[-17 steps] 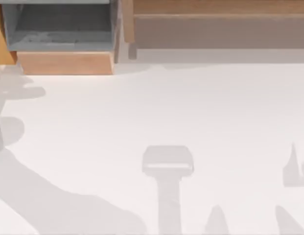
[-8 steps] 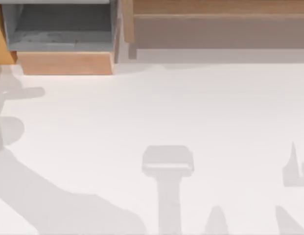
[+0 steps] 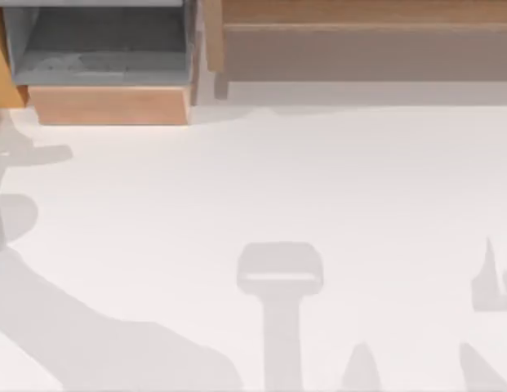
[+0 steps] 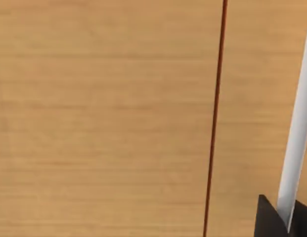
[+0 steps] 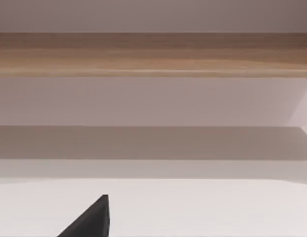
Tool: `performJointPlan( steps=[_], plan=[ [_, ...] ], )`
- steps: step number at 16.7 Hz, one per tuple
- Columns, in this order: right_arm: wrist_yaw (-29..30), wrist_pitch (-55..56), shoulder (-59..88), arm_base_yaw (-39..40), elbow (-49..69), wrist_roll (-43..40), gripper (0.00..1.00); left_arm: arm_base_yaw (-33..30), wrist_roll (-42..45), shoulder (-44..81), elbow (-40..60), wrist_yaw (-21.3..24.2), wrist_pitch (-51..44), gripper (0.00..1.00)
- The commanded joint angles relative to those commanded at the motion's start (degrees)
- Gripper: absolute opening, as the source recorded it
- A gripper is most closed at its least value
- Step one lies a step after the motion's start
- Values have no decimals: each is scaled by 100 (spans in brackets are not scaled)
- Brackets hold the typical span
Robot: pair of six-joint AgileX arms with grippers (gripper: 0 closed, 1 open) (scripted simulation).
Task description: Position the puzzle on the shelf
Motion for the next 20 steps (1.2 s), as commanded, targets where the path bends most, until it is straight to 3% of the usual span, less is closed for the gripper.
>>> performJointPlan(
  steps=[4, 11, 20],
  plan=[
    [0, 0, 0, 0, 0, 0, 100, 55, -16, -2, -105, 20, 1, 0],
    [0, 0, 0, 0, 0, 0, 100, 394, -18, -625, -1494, 366, 726, 0],
    [0, 0, 0, 0, 0, 0, 100, 600, 2, -852, -1964, 568, 1038, 0]
  ],
)
